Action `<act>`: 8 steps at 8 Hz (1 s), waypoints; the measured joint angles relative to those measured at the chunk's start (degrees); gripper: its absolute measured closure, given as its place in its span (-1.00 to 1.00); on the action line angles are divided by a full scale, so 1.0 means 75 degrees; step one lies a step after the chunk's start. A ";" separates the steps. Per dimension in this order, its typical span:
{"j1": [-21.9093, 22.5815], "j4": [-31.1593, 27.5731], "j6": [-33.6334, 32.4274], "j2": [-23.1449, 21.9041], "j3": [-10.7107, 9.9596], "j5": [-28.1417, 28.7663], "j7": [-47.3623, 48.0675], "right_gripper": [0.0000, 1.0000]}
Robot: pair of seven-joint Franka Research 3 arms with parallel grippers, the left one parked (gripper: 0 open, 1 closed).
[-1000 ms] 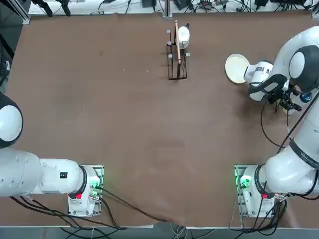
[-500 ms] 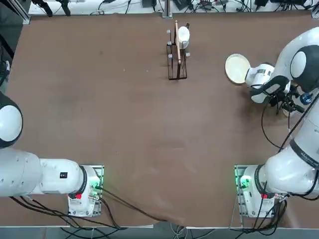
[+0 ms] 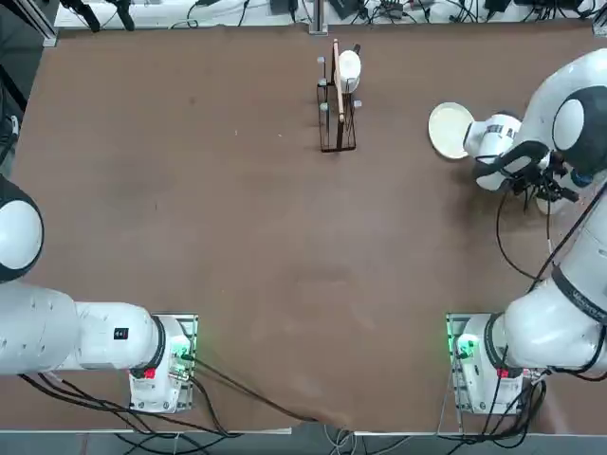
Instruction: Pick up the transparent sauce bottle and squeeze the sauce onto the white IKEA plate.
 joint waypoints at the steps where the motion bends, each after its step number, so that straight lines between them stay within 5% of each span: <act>1: 0.0086 0.0106 0.0025 -0.0323 0.0061 0.0001 -0.0234 0.07; 4: 0.0157 0.1082 0.0171 -0.1101 0.0473 0.0757 -0.2117 0.07; 8: 0.0442 0.2832 0.0242 -0.1134 0.0831 0.2694 -0.4707 0.07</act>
